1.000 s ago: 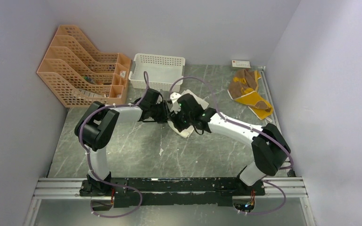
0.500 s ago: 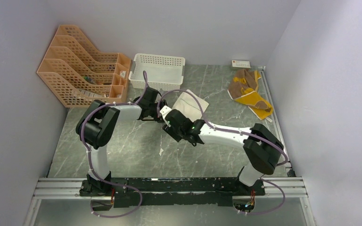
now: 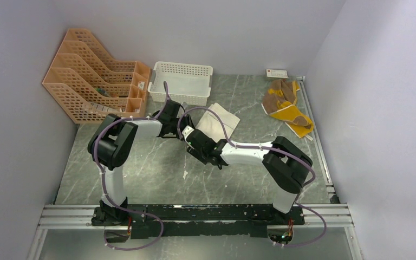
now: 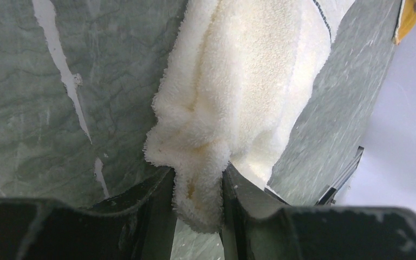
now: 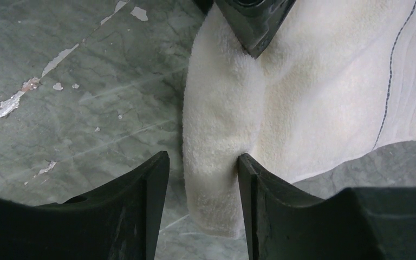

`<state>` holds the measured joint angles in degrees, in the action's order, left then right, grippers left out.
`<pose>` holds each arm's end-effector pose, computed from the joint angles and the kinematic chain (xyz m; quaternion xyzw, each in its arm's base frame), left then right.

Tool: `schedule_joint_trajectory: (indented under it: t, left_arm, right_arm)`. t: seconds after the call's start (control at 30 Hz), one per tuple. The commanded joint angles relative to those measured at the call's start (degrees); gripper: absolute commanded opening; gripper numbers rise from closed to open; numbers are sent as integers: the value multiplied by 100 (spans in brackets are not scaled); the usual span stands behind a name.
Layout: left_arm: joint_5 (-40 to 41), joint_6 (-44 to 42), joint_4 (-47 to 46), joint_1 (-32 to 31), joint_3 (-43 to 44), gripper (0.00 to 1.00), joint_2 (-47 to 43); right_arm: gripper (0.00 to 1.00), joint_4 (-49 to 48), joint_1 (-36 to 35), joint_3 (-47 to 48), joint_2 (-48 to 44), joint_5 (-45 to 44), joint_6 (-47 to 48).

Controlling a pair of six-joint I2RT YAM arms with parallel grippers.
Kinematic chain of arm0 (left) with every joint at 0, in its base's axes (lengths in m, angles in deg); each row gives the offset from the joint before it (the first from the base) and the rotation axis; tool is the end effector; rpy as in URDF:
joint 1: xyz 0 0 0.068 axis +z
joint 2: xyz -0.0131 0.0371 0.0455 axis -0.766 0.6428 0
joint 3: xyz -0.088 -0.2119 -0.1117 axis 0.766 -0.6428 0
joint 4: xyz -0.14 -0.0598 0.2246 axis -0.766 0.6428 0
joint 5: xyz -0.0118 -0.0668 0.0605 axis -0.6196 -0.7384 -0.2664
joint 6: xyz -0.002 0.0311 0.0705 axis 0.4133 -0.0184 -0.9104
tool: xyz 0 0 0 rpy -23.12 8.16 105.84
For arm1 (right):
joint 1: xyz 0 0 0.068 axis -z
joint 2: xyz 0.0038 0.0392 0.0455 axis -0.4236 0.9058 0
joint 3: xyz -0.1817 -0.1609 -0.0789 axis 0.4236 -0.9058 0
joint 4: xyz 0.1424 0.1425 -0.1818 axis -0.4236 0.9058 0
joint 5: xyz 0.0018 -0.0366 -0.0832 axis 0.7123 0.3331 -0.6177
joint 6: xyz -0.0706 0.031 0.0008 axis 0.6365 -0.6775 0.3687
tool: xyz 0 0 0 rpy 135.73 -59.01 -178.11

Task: Roll the towels
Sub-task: Roll the towel at the center of the board.

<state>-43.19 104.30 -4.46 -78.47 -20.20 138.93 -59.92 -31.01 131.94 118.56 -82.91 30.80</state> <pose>0.3441 -0.2170 0.0787 -0.0533 0.9182 -0.3589 0.1591 0.2238 0.2908 0.1120 -0.4307 0.8346 -0.0284 0.3423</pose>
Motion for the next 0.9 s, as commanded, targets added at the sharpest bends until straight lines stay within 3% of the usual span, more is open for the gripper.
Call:
schedule_joint_trajectory:
  t: [0.0,0.17,0.4,0.57,0.7,0.87]
  left_arm:
    - [206,-268,499,68,-125,44,460]
    - [31,-331,518,199,-112,44,484]
    - [14,-488,730,357,21,46,468]
    - [138,-668,1036,511,180,58,219]
    - [284,-888,1401,776,347,71,-296]
    - [342,-990,1612,1217,288,75,-1013]
  right_arm:
    - [49,-205,-7,83,234,-16,108]
    - [45,-247,205,14,238,472,-170]
    - [24,-196,590,-22,195,1295,-365]
    - [8,-237,1220,-66,89,2564,-747]
    - [5,-318,1717,-101,-24,3527,-1077]
    - [3,-460,2045,-18,159,5105,-1692]
